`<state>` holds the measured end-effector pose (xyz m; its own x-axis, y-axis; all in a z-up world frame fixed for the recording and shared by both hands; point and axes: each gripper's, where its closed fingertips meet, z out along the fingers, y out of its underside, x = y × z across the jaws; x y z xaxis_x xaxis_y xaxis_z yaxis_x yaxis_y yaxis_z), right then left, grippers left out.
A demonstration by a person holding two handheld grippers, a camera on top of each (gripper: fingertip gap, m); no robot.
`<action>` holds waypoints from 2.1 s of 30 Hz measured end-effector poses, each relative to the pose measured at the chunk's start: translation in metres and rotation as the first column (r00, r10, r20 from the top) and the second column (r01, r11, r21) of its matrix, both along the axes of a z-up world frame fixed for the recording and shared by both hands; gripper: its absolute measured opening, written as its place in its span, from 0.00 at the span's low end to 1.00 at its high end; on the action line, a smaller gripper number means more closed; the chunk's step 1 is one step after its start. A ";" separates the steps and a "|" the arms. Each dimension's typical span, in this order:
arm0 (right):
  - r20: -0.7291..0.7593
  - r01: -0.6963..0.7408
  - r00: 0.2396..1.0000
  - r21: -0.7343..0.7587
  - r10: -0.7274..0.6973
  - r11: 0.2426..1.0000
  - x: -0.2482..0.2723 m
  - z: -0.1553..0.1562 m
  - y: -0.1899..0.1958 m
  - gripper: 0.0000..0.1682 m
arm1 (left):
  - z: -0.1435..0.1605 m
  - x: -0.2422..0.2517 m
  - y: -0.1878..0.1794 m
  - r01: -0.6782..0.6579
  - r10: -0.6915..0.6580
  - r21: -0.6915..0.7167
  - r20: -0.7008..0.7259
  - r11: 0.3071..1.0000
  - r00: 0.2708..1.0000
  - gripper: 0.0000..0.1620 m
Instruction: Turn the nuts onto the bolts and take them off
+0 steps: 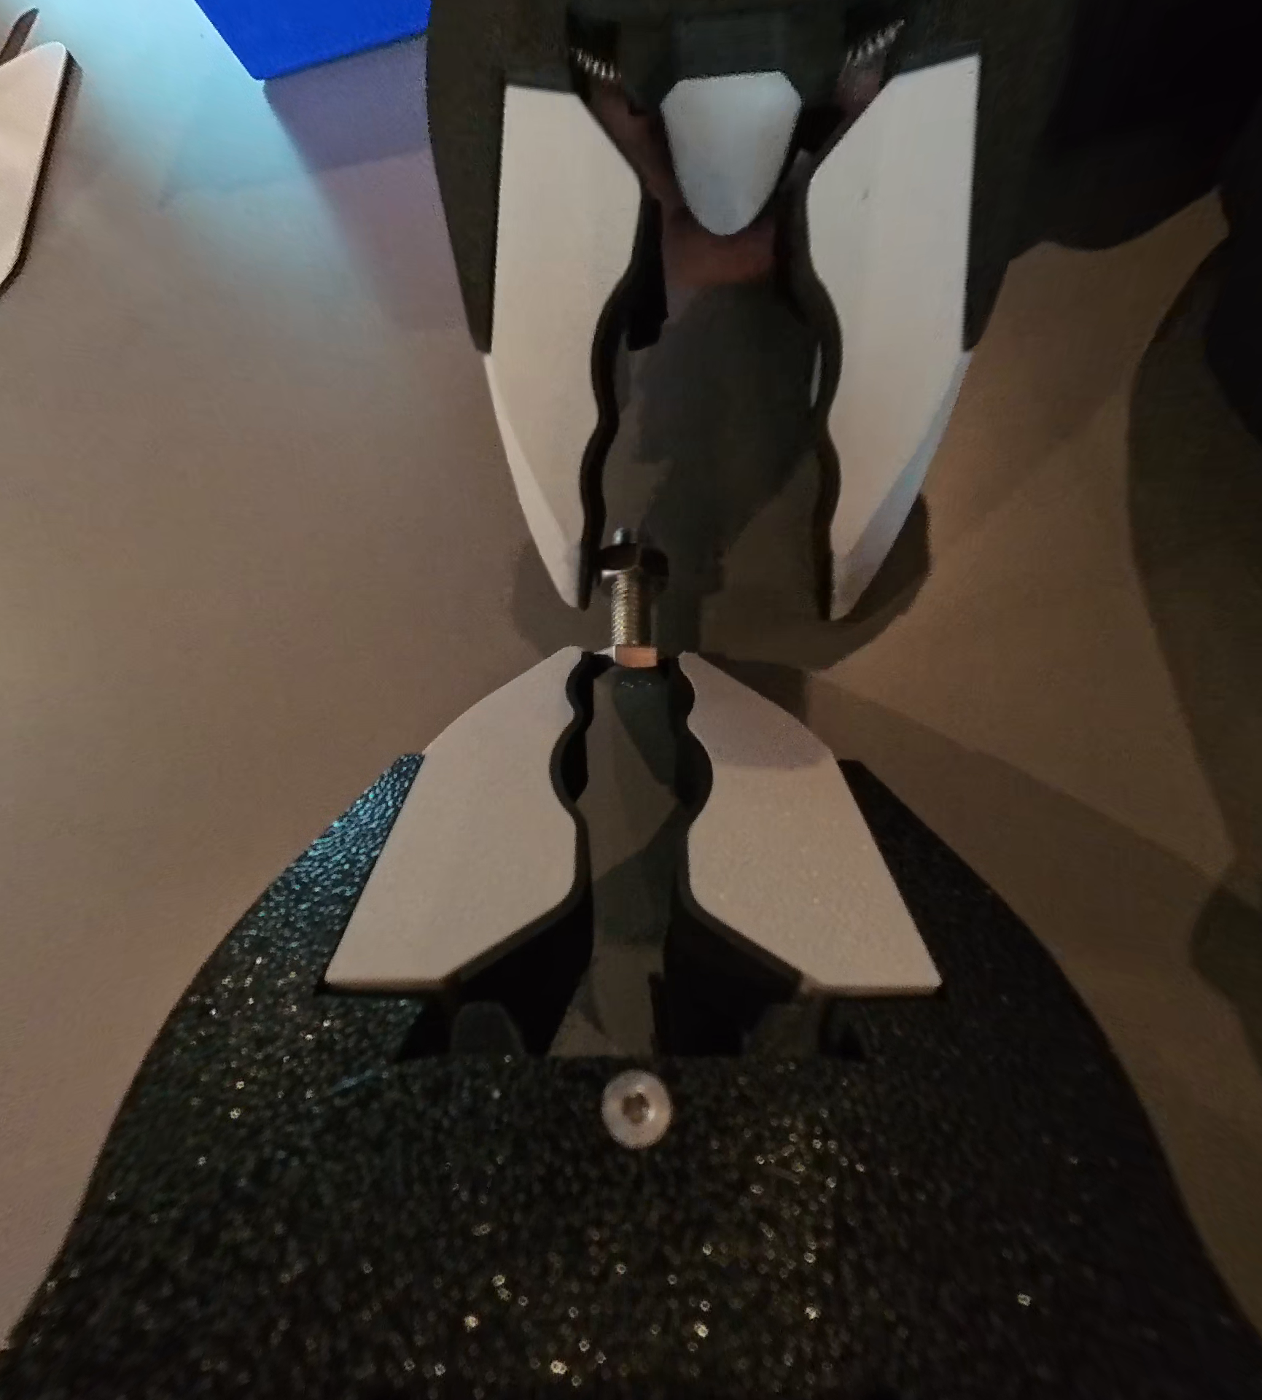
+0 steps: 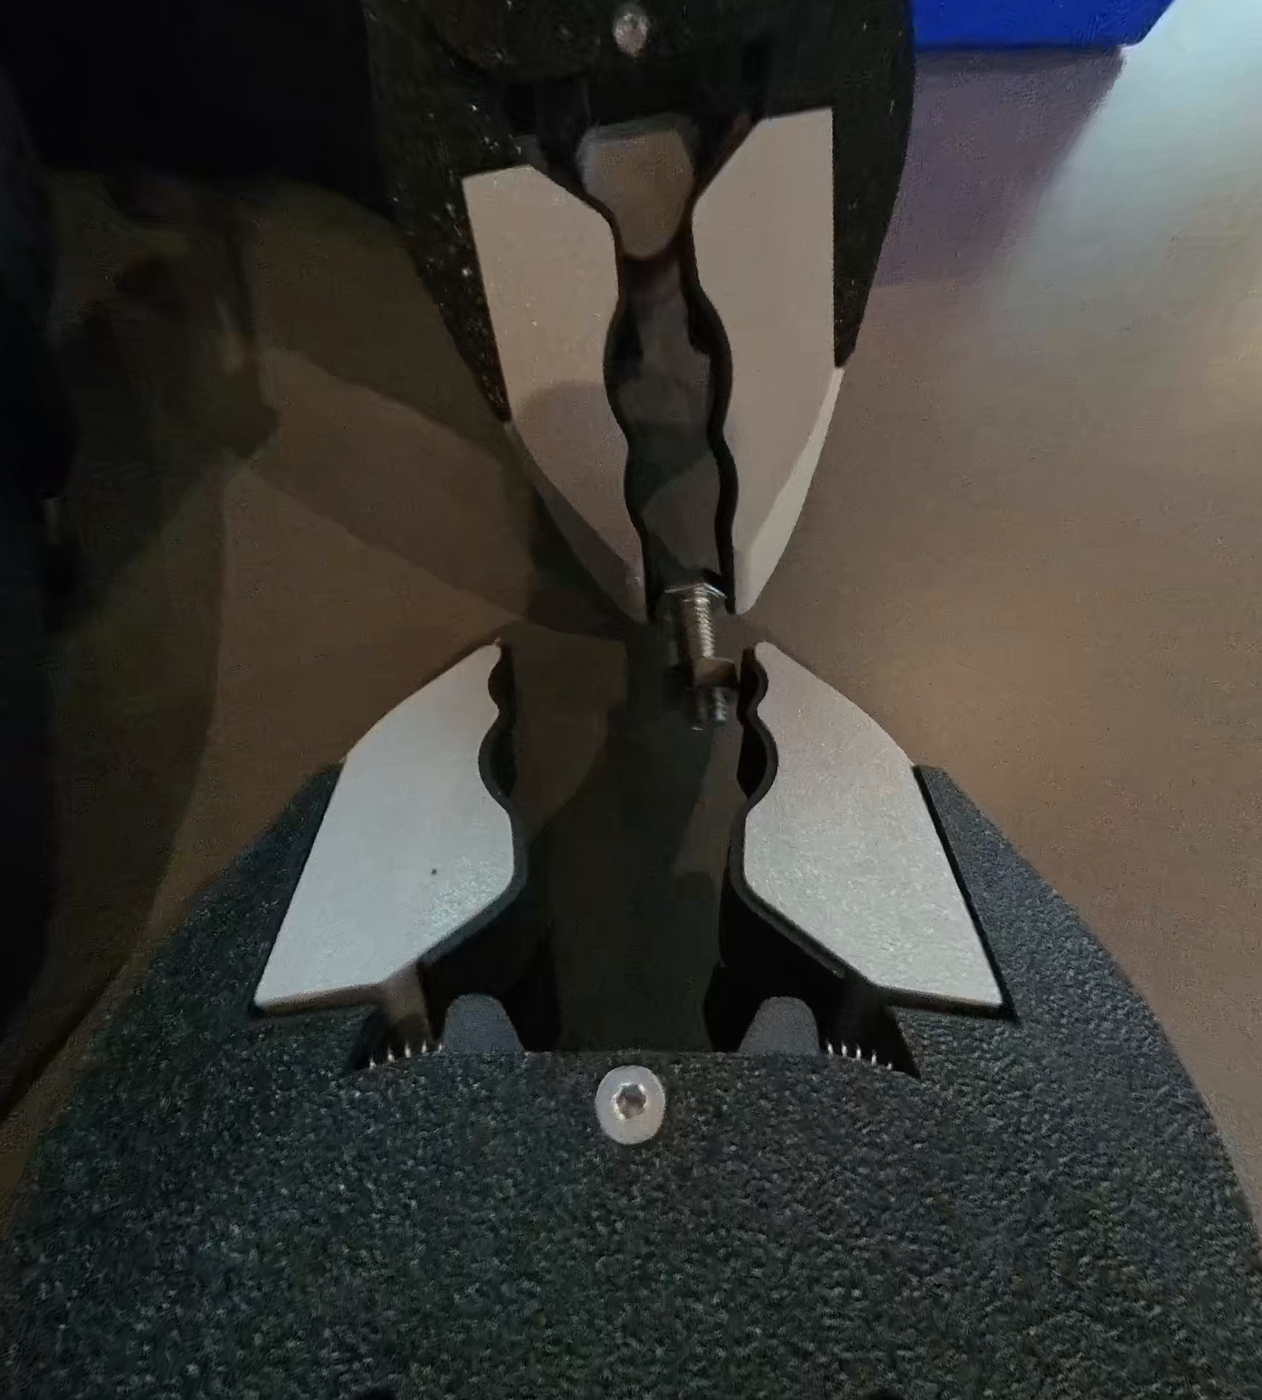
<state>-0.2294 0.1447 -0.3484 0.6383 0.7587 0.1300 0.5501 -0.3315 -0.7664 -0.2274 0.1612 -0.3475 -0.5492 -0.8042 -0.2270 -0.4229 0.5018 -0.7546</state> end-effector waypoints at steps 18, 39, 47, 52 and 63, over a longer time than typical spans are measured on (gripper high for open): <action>-0.250 -0.034 0.968 -0.033 0.025 0.999 -0.005 0.027 -0.007 0.27 | 0.000 0.000 -0.001 0.008 -0.008 -0.005 -0.005 1.000 1.000 0.11; -0.161 -0.004 0.987 -0.088 -0.011 0.996 0.003 0.010 -0.008 0.31 | 0.000 0.001 -0.002 0.016 -0.016 -0.007 -0.008 1.000 1.000 0.11; -0.158 0.043 0.986 -0.110 -0.060 0.993 0.008 0.008 -0.004 0.35 | 0.000 0.002 -0.001 0.010 -0.010 -0.006 -0.006 1.000 1.000 0.11; -0.129 -0.003 0.992 -0.111 -0.011 0.994 0.002 0.004 -0.008 0.35 | 0.000 0.001 -0.003 0.019 -0.019 -0.009 -0.009 1.000 1.000 0.11; -0.134 0.008 0.991 -0.095 -0.021 0.995 -0.001 0.005 -0.004 0.40 | -0.001 0.001 -0.002 0.018 -0.018 -0.010 -0.010 1.000 1.000 0.11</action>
